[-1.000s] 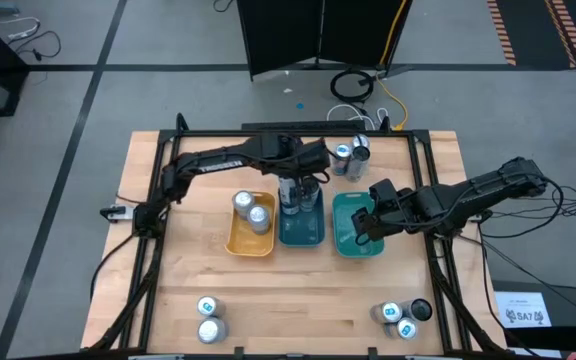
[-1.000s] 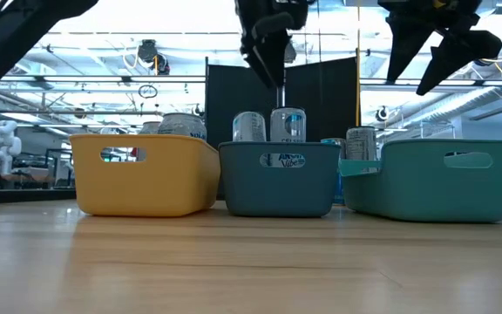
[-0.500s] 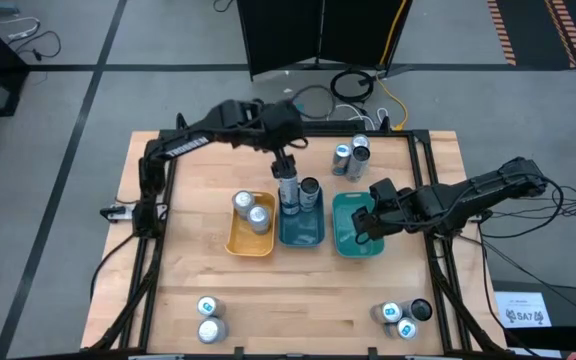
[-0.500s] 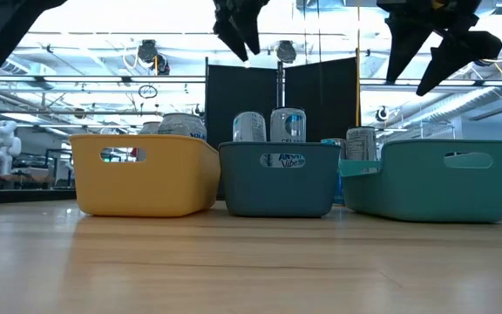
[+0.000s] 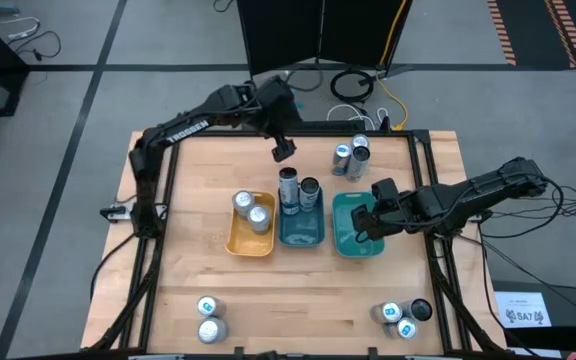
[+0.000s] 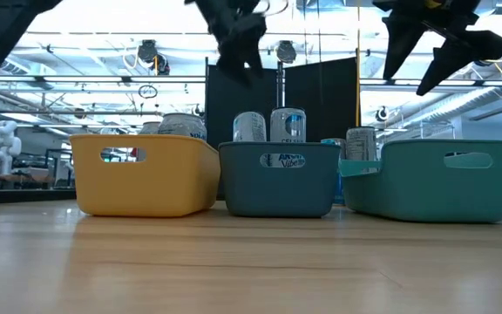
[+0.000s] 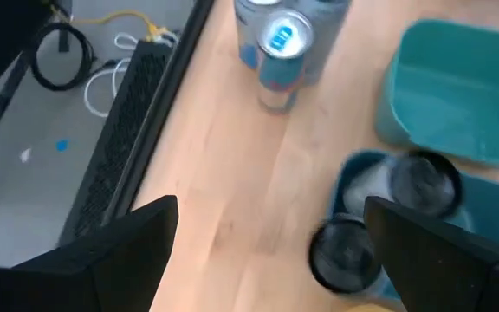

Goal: Sort soda cans
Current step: Adjust the white-blue soda can in the blue bin

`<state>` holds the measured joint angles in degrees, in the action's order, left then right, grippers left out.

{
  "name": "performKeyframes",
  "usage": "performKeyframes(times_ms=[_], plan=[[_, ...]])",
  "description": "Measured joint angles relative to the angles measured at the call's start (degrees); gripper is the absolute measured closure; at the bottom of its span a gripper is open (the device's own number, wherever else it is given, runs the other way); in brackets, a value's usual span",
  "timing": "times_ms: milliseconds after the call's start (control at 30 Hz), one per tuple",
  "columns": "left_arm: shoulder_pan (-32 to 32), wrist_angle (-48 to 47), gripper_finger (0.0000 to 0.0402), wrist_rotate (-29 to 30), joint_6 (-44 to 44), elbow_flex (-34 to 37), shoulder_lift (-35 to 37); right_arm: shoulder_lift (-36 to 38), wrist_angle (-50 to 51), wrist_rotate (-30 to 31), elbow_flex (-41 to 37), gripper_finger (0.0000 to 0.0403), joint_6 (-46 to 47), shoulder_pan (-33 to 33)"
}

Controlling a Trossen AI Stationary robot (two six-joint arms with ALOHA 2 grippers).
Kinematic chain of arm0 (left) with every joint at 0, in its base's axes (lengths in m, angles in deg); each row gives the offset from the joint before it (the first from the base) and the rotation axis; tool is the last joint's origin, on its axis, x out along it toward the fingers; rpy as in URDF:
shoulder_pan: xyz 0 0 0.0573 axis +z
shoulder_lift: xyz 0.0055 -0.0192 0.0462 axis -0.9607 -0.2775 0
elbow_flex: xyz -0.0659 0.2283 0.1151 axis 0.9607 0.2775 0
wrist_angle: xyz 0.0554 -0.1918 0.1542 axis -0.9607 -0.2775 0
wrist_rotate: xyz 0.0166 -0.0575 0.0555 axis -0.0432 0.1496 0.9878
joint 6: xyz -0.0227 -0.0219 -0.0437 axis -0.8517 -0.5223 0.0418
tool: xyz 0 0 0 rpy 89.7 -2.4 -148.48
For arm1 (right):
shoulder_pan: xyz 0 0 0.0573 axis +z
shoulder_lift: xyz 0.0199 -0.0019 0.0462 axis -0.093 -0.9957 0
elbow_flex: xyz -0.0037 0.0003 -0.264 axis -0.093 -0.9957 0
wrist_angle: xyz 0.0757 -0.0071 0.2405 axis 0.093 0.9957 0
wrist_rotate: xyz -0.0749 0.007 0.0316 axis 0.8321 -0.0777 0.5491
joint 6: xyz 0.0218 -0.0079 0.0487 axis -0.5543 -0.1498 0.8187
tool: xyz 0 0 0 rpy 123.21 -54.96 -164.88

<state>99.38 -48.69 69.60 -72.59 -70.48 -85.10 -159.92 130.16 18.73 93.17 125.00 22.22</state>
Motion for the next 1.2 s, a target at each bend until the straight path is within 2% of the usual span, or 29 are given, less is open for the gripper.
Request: performKeyframes(times_ms=[267,400,533,633,800,1200], plan=[[7.16,23.86,0.0023,-5.73,-2.15,30.95,12.49,0.00,-3.27,1.57,0.02,0.0103,1.16,0.07],[9.76,34.69,0.0023,-7.36,-3.54,43.60,18.98,0.00,-4.60,1.75,0.02,0.0103,1.16,0.06],[11.43,44.22,0.0023,-8.71,-4.94,53.42,22.27,0.00,-6.38,4.19,0.02,0.0103,-0.89,0.07],[11.83,47.65,0.0023,-8.58,-1.74,56.76,22.21,0.00,-10.54,6.75,0.02,0.0103,-6.25,0.07],[11.72,50.82,0.0023,-8.49,4.13,57.84,20.05,0.00,-17.69,7.76,0.02,0.0103,-12.32,-0.22],[9.58,56.35,0.0023,-9.58,5.99,57.92,13.71,0.00,-24.60,7.76,0.02,0.0103,-13.73,-0.28]])
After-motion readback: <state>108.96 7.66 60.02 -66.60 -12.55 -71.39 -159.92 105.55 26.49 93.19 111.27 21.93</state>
